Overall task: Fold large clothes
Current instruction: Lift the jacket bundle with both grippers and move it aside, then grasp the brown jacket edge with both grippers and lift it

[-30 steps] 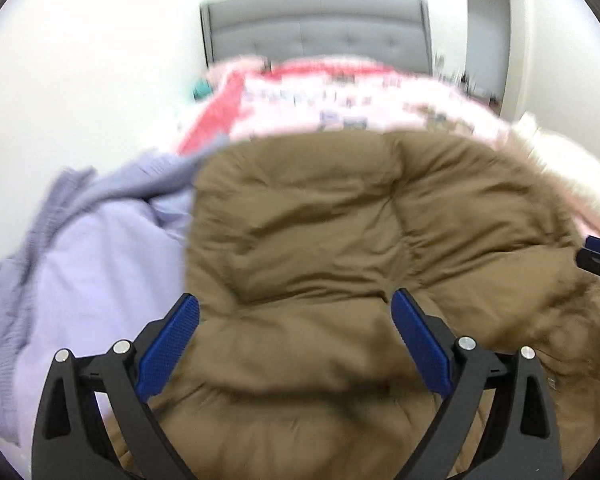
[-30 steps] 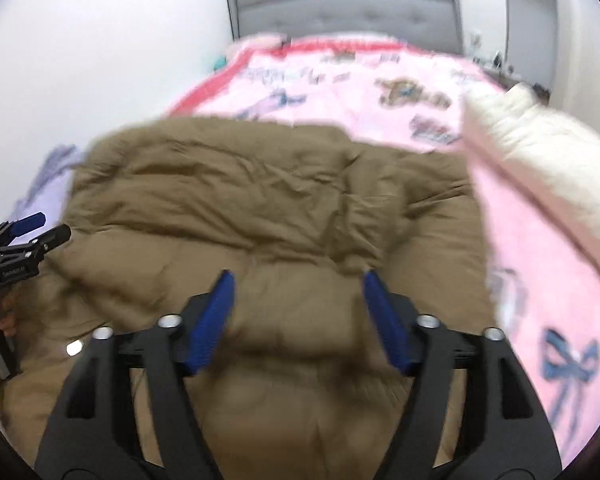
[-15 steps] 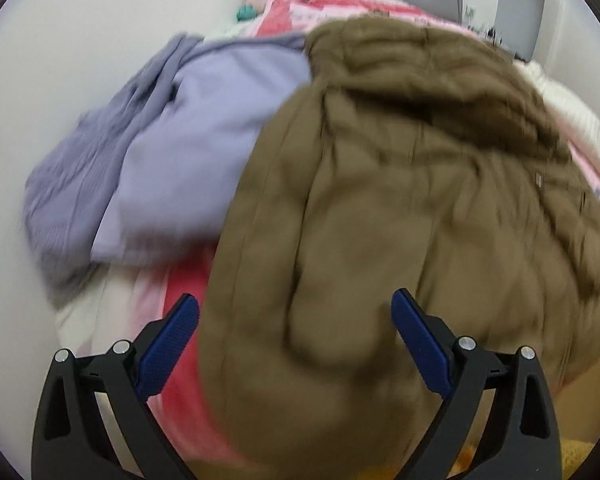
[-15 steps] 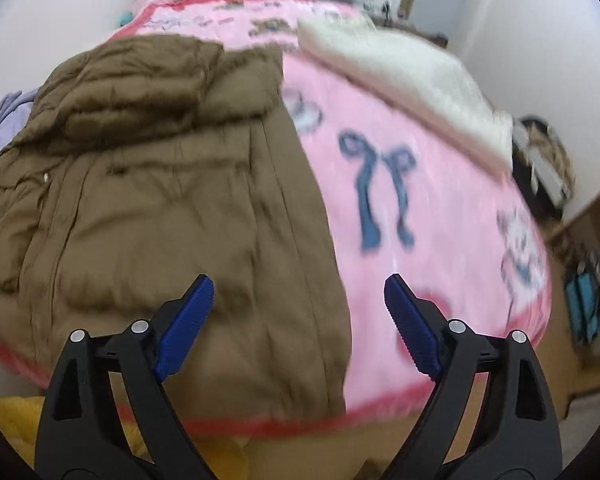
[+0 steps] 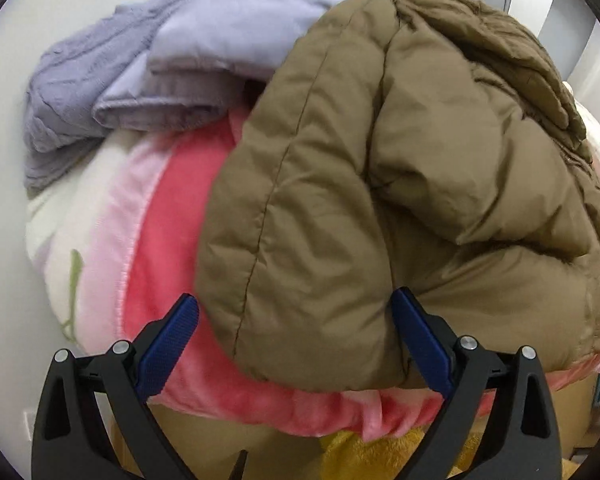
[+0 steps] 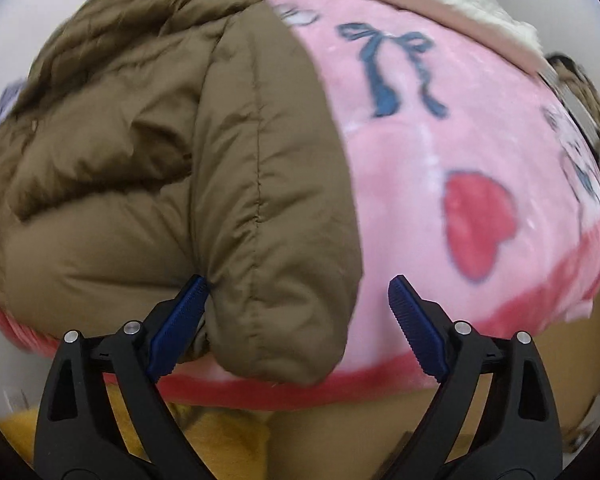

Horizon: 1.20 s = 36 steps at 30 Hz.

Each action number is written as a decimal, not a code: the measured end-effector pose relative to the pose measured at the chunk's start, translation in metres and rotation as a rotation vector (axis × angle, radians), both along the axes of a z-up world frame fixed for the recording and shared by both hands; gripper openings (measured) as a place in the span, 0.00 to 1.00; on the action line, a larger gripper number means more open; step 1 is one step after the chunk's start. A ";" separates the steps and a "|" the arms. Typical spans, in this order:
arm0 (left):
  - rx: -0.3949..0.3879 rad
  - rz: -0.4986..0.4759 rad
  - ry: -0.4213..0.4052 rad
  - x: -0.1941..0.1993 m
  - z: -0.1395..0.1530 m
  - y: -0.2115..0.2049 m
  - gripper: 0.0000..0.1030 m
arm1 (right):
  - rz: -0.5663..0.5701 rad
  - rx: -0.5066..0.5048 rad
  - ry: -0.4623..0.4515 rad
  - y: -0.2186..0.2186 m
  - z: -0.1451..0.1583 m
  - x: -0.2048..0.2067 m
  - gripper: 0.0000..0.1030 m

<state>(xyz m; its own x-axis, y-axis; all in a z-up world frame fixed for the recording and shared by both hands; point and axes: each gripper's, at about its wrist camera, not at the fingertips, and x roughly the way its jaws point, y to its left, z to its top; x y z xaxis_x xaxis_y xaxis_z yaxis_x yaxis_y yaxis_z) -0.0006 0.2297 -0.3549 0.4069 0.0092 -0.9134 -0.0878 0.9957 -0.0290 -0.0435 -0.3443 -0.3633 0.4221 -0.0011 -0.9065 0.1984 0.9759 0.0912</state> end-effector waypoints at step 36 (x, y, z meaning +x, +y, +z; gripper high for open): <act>0.220 -0.090 0.231 0.053 0.009 -0.037 0.18 | -0.063 0.252 0.170 0.005 0.026 0.031 0.07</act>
<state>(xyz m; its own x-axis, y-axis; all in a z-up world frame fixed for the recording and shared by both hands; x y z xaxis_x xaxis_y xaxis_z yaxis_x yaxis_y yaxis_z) 0.0526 0.1928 -0.3461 0.1972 0.1902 -0.9617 0.0214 0.9799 0.1981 -0.0129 -0.3389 -0.3377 0.2703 0.2115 -0.9392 0.2905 0.9122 0.2890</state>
